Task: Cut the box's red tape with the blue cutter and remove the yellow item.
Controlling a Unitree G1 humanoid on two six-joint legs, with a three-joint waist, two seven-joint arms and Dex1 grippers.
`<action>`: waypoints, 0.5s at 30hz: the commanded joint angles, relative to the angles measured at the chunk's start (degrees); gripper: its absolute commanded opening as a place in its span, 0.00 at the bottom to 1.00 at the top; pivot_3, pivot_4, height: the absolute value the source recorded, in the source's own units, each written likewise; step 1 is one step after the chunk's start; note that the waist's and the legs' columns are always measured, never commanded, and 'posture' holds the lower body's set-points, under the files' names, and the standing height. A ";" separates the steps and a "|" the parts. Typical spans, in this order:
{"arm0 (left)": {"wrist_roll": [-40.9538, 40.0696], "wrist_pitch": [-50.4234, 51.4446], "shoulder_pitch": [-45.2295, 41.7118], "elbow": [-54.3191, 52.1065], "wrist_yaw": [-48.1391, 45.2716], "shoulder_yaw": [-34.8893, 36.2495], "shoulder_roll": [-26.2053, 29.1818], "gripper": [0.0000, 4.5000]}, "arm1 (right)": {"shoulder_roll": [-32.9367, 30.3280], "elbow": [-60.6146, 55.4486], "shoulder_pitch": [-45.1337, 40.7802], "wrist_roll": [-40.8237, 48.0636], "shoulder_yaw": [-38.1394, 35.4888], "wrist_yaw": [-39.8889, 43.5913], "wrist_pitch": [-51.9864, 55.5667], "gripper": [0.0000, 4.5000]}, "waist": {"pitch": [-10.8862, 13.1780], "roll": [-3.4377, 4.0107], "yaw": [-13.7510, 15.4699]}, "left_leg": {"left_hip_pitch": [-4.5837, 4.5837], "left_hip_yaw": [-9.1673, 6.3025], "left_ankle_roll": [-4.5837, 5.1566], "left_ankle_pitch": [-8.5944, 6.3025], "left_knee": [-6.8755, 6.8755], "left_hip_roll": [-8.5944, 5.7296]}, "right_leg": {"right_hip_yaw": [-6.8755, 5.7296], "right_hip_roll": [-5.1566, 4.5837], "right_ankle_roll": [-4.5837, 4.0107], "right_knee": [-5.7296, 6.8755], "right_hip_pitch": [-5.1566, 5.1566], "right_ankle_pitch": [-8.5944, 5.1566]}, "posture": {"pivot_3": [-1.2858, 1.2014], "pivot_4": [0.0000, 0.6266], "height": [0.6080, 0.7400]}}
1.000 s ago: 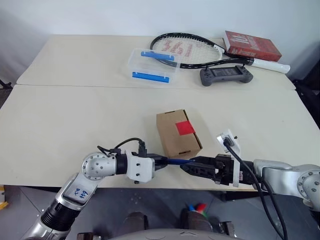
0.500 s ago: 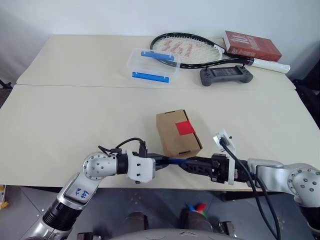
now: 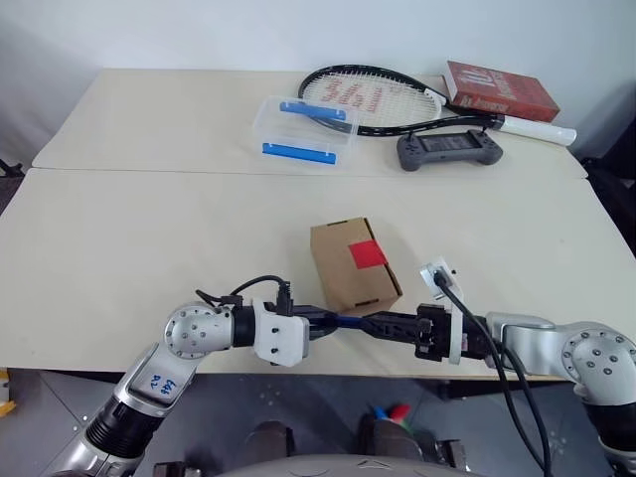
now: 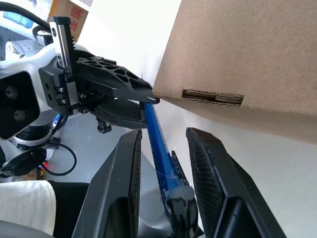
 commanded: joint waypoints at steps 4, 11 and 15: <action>-0.65 -1.14 -0.62 -0.93 0.23 0.36 -0.33 0.09 | 1.54 -0.05 -0.18 -0.32 -0.43 2.03 1.19 0.24 | 0.00 0.00 -0.01 | 0.00 0.00 0.00 0.00 0.00 0.00 | 0.00 0.00 0.00 0.00 0.00 0.00 | 0.52 0.24 1.00; -0.57 -1.46 -0.88 -0.57 0.05 0.25 -0.29 0.09 | 2.20 0.51 0.28 -2.45 -1.91 3.68 1.26 0.04 | 0.00 0.00 -0.01 | 0.00 0.00 0.00 0.00 0.00 0.00 | 0.01 0.00 0.00 0.00 0.00 0.00 | 0.52 0.24 1.00; -1.88 -1.67 -1.24 0.16 -1.29 0.05 -0.07 0.09 | 1.79 0.06 0.97 -2.74 -2.58 5.27 1.42 0.04 | 0.00 0.00 0.01 | 0.00 0.00 0.00 0.00 0.00 0.00 | 0.00 0.00 0.00 0.00 0.00 0.00 | 0.52 0.24 1.00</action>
